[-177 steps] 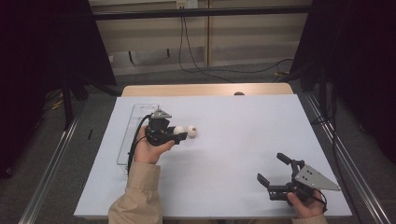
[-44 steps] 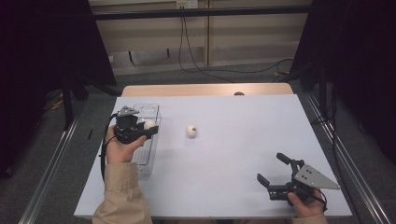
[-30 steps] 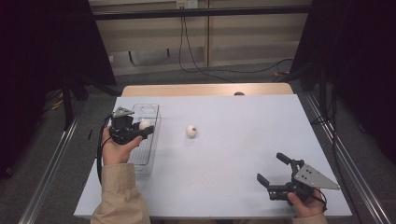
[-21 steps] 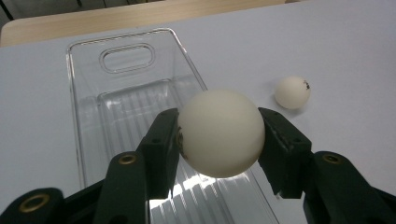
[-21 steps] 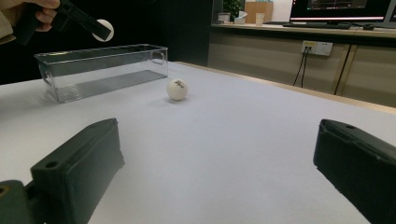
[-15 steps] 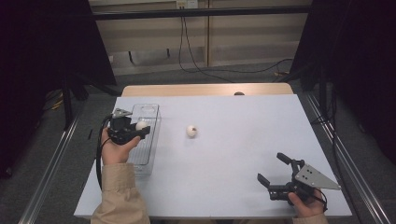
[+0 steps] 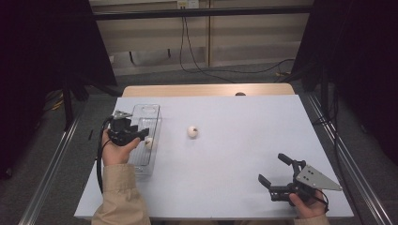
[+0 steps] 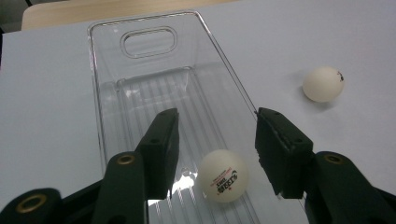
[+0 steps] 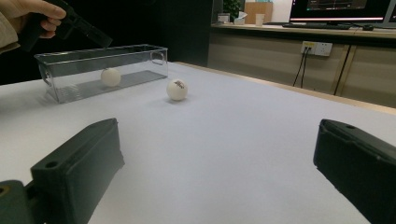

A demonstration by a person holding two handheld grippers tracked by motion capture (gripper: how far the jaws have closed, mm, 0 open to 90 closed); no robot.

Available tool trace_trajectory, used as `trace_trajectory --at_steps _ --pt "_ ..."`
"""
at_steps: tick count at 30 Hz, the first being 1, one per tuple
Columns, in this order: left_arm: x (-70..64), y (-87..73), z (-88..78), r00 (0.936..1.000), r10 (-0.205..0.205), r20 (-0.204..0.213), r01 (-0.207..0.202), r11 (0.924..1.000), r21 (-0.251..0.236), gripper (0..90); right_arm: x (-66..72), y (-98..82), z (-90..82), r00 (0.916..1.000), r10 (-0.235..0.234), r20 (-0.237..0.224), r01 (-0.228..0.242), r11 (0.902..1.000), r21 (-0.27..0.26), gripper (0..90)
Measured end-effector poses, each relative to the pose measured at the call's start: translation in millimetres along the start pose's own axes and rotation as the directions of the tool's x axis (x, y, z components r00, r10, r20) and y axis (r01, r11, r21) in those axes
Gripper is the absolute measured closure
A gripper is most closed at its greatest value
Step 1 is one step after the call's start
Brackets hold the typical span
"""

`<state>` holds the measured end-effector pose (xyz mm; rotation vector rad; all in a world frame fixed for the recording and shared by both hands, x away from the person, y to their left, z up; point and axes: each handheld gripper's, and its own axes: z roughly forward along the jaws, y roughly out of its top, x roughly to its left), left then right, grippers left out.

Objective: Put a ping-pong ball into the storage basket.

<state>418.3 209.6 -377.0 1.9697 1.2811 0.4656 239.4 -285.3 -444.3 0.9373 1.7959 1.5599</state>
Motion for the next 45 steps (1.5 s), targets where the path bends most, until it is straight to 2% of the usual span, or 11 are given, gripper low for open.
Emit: trace_trajectory --at_steps 2,10,11,16,28,39,45 --pt "-1.3 0.5 0.1 1.0 -0.008 0.005 0.008 0.9999 -0.007 48.3 -0.6 -0.3 -0.4 1.0 0.001 0.002 -0.001 1.0 0.001 0.4" --pt "-8.0 4.5 -1.1 0.9998 0.014 0.012 -0.014 0.9998 -0.014 43.0 -0.4 0.1 -0.4 1.0 -0.003 0.003 0.003 1.0 0.001 0.4" --pt "-9.8 4.9 -0.5 0.9999 0.006 0.014 -0.006 0.9998 -0.016 41.9 -0.2 0.1 -0.4 1.0 -0.002 0.004 0.002 1.0 0.001 0.4" --pt "-18.7 8.0 0.8 0.9993 0.021 0.031 -0.02 0.9996 -0.022 38.9 -0.8 0.4 -0.5 1.0 -0.004 0.004 0.004 1.0 0.001 0.4" --pt "-36.3 15.5 5.9 0.9937 0.05 0.101 -0.048 0.9986 -0.021 33.9 -1.5 0.1 0.3 1.0 -0.002 0.003 0.002 1.0 0.001 0.4" --pt "-52.1 20.0 12.9 0.9878 0.077 0.136 -0.076 0.997 -0.015 29.5 -1.1 -0.4 0.6 1.0 -0.005 0.001 0.005 1.0 0.007 0.4" --pt "-60.3 20.1 18.5 0.9862 0.098 0.133 -0.099 0.9951 0.0 26.8 -1.3 0.1 0.4 1.0 -0.004 0.001 0.004 1.0 0.005 0.4"
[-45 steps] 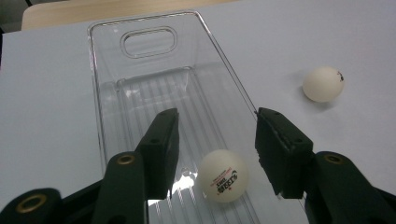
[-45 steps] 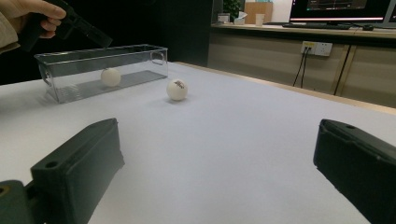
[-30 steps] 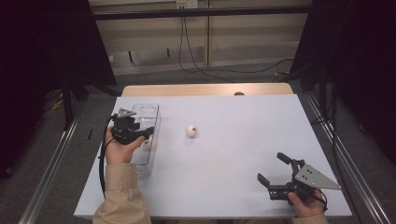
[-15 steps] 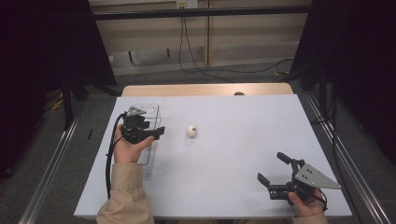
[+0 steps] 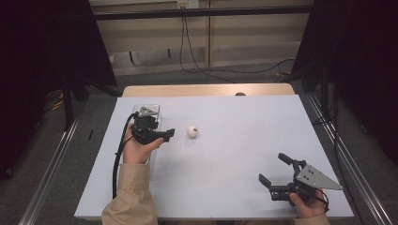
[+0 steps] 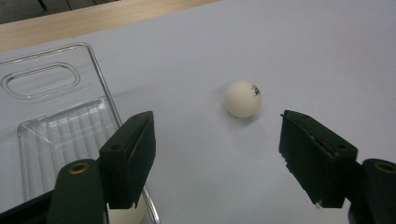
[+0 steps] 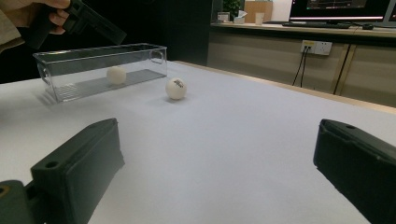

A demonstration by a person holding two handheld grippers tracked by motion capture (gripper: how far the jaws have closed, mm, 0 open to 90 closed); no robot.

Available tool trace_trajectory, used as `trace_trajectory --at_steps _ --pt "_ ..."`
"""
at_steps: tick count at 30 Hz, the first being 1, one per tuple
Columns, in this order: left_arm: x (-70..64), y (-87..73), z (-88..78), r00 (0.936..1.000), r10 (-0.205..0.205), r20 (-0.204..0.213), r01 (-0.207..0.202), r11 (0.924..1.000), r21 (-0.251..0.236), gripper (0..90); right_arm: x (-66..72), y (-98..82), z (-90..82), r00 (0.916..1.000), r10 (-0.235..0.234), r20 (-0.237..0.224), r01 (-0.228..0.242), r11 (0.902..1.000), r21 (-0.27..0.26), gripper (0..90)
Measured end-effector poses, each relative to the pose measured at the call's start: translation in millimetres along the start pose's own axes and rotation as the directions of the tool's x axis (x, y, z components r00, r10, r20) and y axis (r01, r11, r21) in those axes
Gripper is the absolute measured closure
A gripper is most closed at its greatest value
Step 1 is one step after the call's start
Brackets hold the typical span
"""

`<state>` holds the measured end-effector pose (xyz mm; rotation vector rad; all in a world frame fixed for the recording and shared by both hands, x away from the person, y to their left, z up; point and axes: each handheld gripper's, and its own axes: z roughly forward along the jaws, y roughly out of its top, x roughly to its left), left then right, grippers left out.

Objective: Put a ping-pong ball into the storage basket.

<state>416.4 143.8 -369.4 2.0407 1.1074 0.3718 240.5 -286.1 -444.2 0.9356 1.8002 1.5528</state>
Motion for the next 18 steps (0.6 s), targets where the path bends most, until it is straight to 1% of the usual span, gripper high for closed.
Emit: trace_trajectory --at_steps 6,9,11,12,15,16,17,18 --pt "-4.0 1.7 2.1 0.9998 0.014 0.017 -0.014 0.9999 -0.006 23.5 0.7 0.2 0.8 1.0 -0.002 -0.004 0.002 1.0 0.002 0.4" --pt "-5.6 2.0 2.1 0.9996 -0.001 0.027 0.001 0.9999 -0.013 22.6 0.9 0.5 1.0 1.0 0.0 -0.003 0.0 1.0 0.001 0.4" --pt "-5.5 2.0 1.9 0.9996 0.01 0.026 -0.01 0.9999 -0.006 22.4 1.0 0.6 1.5 1.0 -0.001 -0.003 0.001 1.0 0.001 0.4" --pt "-6.8 1.8 2.7 0.9996 -0.007 0.027 0.007 0.9999 -0.015 22.0 0.8 0.6 1.8 1.0 -0.005 -0.005 0.005 1.0 0.0 0.4" --pt "-7.3 2.1 3.7 0.9995 -0.005 0.032 0.005 0.9999 -0.014 20.0 1.4 0.6 2.8 1.0 -0.003 -0.006 0.003 1.0 0.001 0.4" --pt "-7.1 2.2 3.9 0.9995 0.004 0.033 -0.004 1.0 -0.005 19.0 1.5 0.6 3.1 1.0 -0.004 -0.007 0.004 1.0 0.001 0.4" --pt "-8.4 2.0 4.9 0.9994 -0.008 0.033 0.008 0.9999 -0.008 18.3 1.7 0.7 3.3 1.0 0.0 -0.007 0.0 1.0 0.0 0.4" --pt "-9.1 2.0 5.7 0.9993 -0.008 0.035 0.009 0.9999 -0.009 18.0 1.8 0.6 3.6 1.0 0.001 -0.007 -0.001 1.0 0.0 0.4"
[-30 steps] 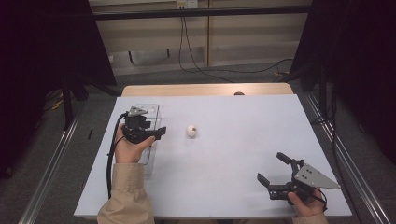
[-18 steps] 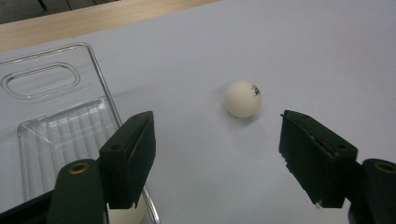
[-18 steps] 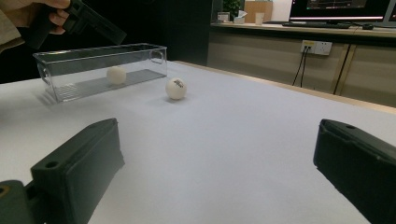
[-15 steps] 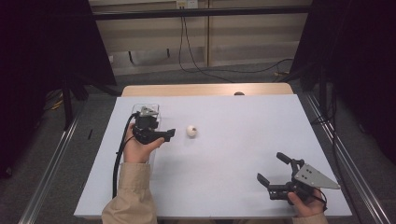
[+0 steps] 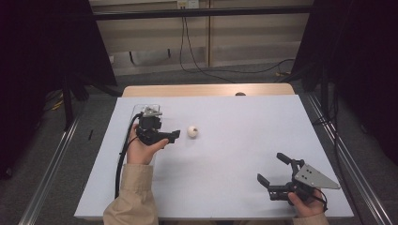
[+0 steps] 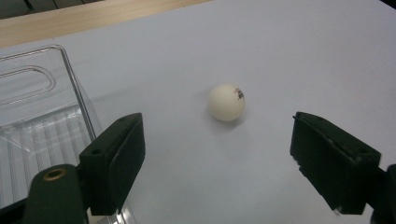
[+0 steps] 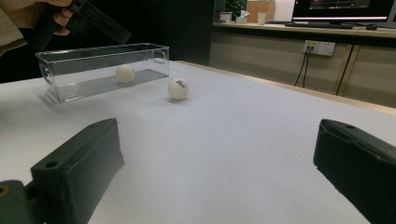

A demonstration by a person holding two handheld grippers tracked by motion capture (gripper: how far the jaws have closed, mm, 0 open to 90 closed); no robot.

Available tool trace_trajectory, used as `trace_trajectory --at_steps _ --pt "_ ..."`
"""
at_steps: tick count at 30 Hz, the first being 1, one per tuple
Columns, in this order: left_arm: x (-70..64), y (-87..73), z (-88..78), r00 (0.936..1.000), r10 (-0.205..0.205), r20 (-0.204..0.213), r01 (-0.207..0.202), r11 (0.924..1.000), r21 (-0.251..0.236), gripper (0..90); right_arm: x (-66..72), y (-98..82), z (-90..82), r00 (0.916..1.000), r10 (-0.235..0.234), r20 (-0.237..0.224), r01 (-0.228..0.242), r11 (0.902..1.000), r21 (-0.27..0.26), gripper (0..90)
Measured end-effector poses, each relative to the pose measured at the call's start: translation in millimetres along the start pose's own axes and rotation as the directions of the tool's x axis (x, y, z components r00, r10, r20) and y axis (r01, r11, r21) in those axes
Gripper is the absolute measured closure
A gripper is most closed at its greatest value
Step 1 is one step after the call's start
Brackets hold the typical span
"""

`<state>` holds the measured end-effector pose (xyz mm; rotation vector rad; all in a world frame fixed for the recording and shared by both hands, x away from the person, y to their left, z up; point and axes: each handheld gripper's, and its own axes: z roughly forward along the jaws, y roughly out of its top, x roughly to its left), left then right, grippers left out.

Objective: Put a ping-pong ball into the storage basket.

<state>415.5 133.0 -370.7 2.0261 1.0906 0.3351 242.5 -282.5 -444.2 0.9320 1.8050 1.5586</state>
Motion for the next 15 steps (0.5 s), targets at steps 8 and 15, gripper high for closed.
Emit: trace_trajectory --at_steps 8,15 --pt "-7.3 2.1 5.4 0.9997 0.015 0.017 -0.016 0.9998 0.009 15.6 -0.5 -0.2 0.3 1.0 -0.005 -0.002 0.005 1.0 0.004 0.4" --pt "-10.4 2.8 7.8 0.9995 0.016 0.027 -0.017 0.9998 0.008 14.8 0.0 -0.2 0.2 1.0 -0.003 -0.004 0.003 1.0 0.002 0.4"
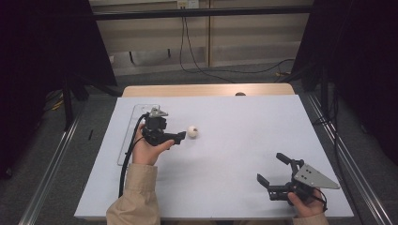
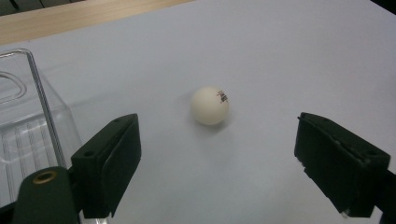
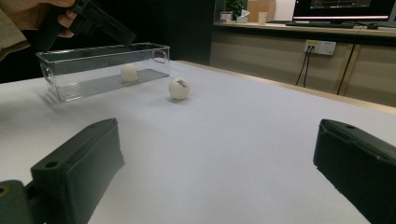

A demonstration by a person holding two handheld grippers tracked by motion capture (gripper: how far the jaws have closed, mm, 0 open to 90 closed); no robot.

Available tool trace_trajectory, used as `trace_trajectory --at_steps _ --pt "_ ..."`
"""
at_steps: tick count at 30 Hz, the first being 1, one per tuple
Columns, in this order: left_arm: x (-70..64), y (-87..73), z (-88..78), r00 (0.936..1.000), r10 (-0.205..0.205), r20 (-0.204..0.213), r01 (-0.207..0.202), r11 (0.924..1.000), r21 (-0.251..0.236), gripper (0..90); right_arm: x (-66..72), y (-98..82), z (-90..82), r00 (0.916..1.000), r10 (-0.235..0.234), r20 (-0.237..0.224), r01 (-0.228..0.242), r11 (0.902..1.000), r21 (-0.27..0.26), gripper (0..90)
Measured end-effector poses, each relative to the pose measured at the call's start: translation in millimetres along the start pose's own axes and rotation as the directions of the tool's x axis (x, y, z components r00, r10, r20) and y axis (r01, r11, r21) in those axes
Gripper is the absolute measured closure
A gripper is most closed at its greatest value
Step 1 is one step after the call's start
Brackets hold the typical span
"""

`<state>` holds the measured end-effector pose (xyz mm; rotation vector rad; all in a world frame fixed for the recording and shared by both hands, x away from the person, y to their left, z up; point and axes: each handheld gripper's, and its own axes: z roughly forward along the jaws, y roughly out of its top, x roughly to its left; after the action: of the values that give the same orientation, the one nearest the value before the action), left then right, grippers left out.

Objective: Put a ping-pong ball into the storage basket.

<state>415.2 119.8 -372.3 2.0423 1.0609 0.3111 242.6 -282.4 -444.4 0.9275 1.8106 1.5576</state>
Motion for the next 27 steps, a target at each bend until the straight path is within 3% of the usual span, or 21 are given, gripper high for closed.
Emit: trace_trajectory --at_steps 27 --pt "-15.4 1.5 17.0 1.0 0.003 0.006 -0.003 1.0 0.0 14.3 0.2 -0.2 -0.1 1.0 0.005 0.0 -0.005 1.0 0.0 0.4"
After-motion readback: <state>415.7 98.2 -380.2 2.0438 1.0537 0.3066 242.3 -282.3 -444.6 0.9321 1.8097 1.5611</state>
